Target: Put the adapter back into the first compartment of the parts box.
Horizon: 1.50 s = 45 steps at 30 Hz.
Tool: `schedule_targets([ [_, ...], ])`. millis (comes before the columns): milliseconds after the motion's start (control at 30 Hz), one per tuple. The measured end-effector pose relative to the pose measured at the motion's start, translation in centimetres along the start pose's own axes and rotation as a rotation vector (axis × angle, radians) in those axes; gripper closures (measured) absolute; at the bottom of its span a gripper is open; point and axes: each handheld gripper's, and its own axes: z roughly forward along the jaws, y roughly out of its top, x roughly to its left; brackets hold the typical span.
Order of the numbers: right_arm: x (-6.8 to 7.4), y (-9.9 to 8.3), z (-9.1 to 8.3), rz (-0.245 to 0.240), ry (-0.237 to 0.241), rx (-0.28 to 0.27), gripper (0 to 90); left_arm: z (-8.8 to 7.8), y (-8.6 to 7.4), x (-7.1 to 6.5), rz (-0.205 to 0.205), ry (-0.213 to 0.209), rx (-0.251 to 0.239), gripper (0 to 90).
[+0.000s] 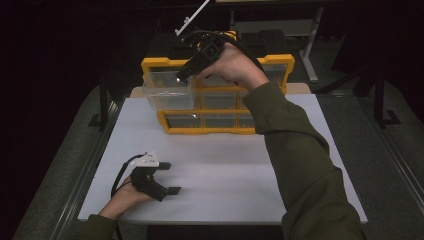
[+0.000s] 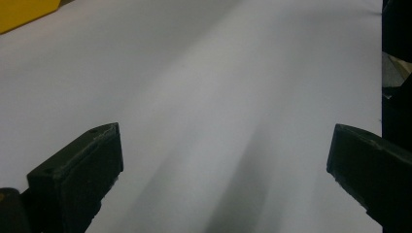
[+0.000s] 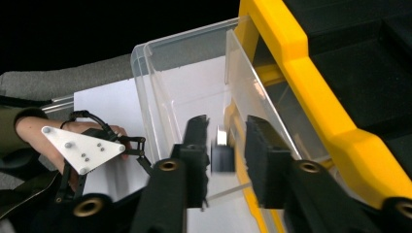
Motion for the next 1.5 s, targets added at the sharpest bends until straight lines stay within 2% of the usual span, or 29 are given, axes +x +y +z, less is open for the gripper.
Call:
schedule_targets([
  [133, 0.1, -0.4, -0.5, 0.007, -0.016, -0.036, 55.1, 0.0, 0.0, 0.0, 0.001, -0.001, -0.001, 0.0],
  [167, 0.2, -0.8, -0.9, 0.011, -0.017, -0.042, 50.1, 0.0, 0.0, -0.1, 0.001, -0.002, -0.001, 0.0],
  [267, 0.3, -1.3, -1.4, 0.013, -0.033, -0.051, 47.7, 0.0, 0.0, -0.1, 0.003, -0.002, 0.002, 0.0],
  [433, 0.8, -3.5, -2.4, 0.033, -0.037, -0.070, 38.9, 0.0, 0.0, -0.2, 0.009, 0.003, 0.004, 0.0],
  [467, 1.0, -4.5, -2.6, 0.034, -0.047, -0.072, 36.1, 0.0, 0.0, -0.3, 0.010, 0.004, 0.006, 0.0],
  [600, 1.5, -6.4, -2.7, 0.033, -0.055, -0.070, 31.0, 0.1, 0.0, -0.3, 0.008, 0.006, 0.007, 0.0],
  [633, 1.5, -6.4, -2.7, 0.033, -0.055, -0.070, 31.0, 0.1, 0.0, -0.3, 0.005, 0.006, 0.004, 0.0],
  [667, 1.6, -7.3, -2.6, 0.035, -0.065, -0.074, 29.7, 0.1, 0.0, -0.4, 0.003, 0.005, 0.004, 0.0],
  [900, 1.9, -9.6, -2.1, 0.055, -0.086, -0.085, 26.6, 0.2, 0.0, -0.4, 0.007, 0.000, 0.005, 0.0],
  [933, 2.0, -10.4, -1.8, 0.053, -0.095, -0.086, 25.3, 0.2, 0.0, -0.4, 0.008, 0.000, 0.005, 0.0],
  [1000, 2.1, -10.7, -1.7, 0.055, -0.099, -0.086, 24.5, 0.2, 0.0, -0.4, 0.007, -0.001, 0.006, 0.0],
  [1267, 2.7, -13.4, -0.5, 0.077, -0.150, -0.089, 18.0, 0.2, 0.0, -0.4, 0.009, 0.002, 0.008, 0.0],
  [1500, 3.5, -16.6, 0.7, 0.112, -0.183, -0.083, 13.3, 0.3, 0.0, -0.4, 0.010, 0.001, 0.009, 0.0],
])
